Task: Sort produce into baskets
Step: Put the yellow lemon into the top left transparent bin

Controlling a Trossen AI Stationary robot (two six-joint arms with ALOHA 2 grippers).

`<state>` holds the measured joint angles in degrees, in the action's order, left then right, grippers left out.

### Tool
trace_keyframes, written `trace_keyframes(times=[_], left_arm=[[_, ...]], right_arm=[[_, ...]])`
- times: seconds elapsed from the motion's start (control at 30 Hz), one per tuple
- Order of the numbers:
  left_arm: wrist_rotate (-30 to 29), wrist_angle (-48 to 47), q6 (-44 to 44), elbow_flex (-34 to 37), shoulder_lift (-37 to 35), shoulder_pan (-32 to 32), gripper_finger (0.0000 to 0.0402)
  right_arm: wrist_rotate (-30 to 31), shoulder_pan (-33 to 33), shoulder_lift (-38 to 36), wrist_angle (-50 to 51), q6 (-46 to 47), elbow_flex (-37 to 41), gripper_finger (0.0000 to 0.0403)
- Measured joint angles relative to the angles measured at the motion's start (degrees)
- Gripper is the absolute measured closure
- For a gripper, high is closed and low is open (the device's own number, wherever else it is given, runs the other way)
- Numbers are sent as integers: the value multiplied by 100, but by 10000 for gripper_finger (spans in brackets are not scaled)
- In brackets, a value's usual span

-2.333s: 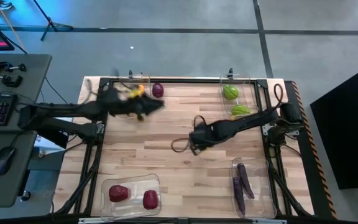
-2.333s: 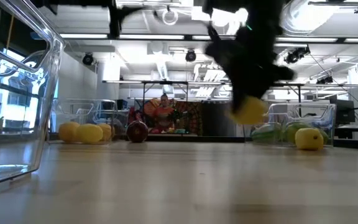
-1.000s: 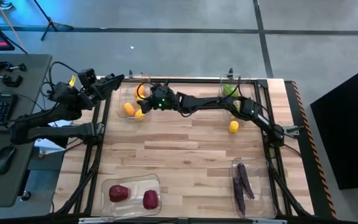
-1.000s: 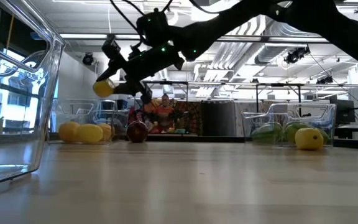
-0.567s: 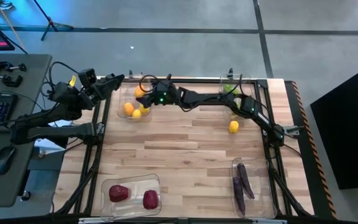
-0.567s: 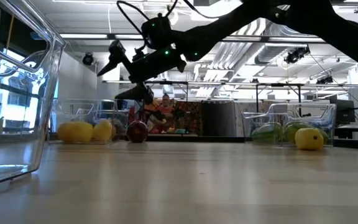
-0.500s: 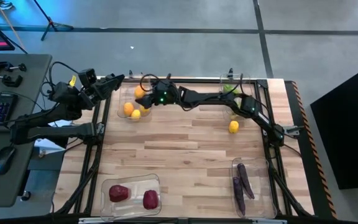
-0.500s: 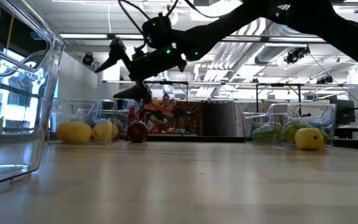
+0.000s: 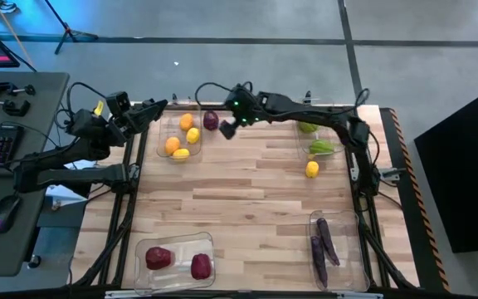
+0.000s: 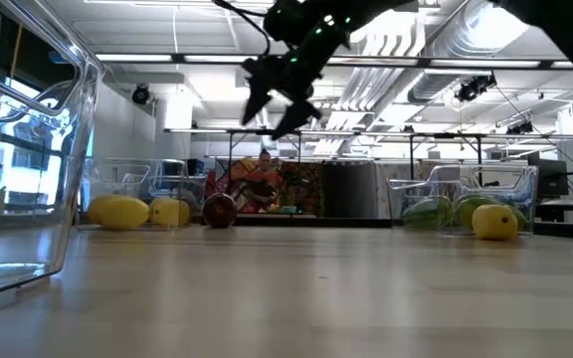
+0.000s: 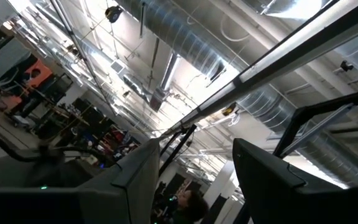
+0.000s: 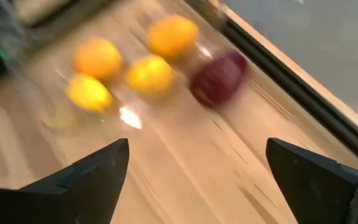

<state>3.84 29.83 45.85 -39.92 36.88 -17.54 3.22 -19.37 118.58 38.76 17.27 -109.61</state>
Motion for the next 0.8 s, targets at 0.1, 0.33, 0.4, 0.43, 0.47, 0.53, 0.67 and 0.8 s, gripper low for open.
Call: trace_keyframes(times=[0.1,0.33,0.4,0.43,0.47,0.53,0.67,0.8], left_arm=[[1,-4,-7,0,66,0,210],[0,-7,-1,0,242,2,210],[1,-1,-2,0,290,1,210],[1,-2,-1,0,319,0,210],[1,4,-1,0,353,1,210],[1,-7,-1,0,415,-1,210],[0,-1,2,0,544,-2,210],[2,-2,2,0,649,-2,210]], right_arm=[[129,134,-528,96,-98,732,36],[574,618,-3048,-615,1495,4288,36],[725,891,-3833,-627,2198,5027,36],[832,1051,-4213,-666,2626,5342,36],[938,1225,-4546,-696,3059,5615,36],[1170,1572,-5145,-769,3674,6047,36],[1340,2298,-5916,-1079,4260,6618,36],[1587,2744,-5980,-570,4858,6652,36]])
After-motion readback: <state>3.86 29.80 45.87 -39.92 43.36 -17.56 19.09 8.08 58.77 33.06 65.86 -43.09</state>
